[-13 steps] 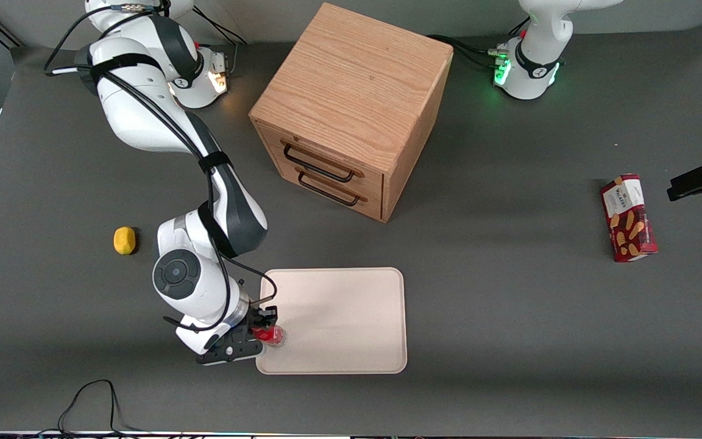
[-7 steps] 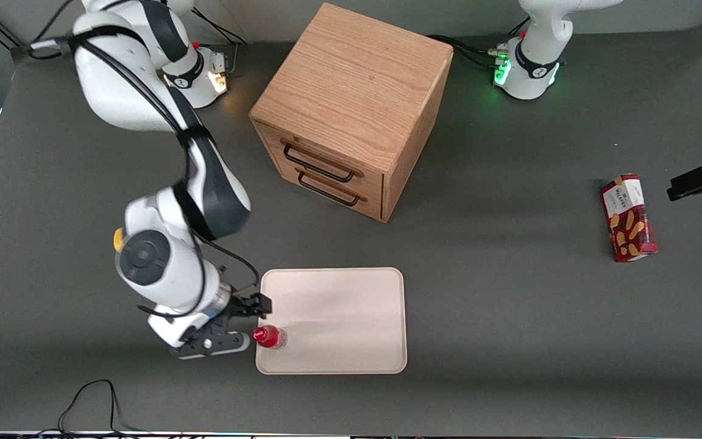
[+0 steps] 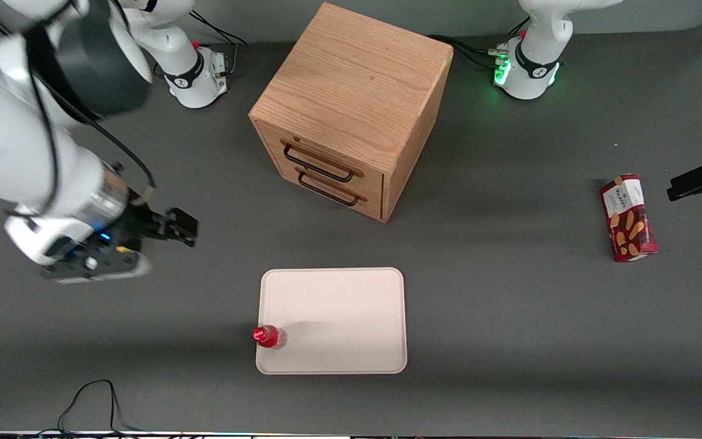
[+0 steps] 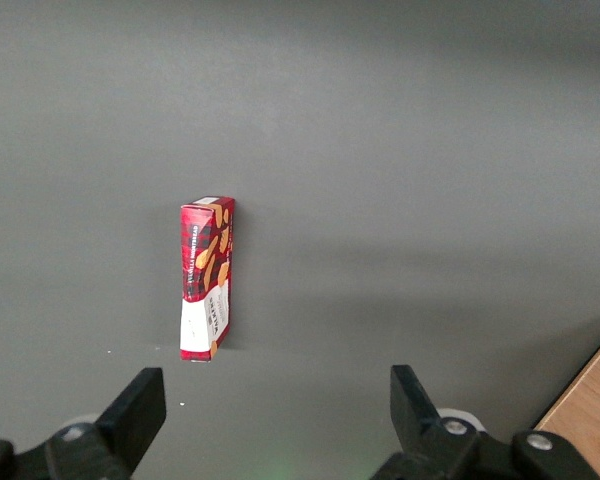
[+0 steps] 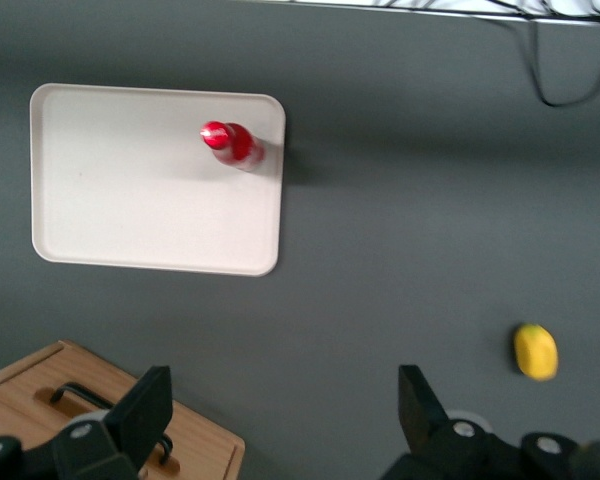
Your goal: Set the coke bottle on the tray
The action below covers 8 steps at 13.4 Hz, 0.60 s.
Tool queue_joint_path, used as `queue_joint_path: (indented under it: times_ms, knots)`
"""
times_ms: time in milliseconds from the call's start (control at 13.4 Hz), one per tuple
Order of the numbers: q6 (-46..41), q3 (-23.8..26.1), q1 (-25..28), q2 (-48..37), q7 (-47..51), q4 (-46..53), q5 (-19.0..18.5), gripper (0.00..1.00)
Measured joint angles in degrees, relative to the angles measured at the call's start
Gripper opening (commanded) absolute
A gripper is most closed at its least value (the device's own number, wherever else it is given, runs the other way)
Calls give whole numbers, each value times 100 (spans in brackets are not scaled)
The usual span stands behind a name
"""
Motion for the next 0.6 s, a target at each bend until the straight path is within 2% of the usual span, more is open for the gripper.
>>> queue_joint_path:
  times_ms: [149, 373, 596]
  knots:
    - [-15, 42, -489, -770, -93, -764, 34, 100]
    - [266, 59, -1128, -1839, -839, -2053, 172, 100]
    - [741, -136, -1260, -2455, -1193, -3030, 180, 100]
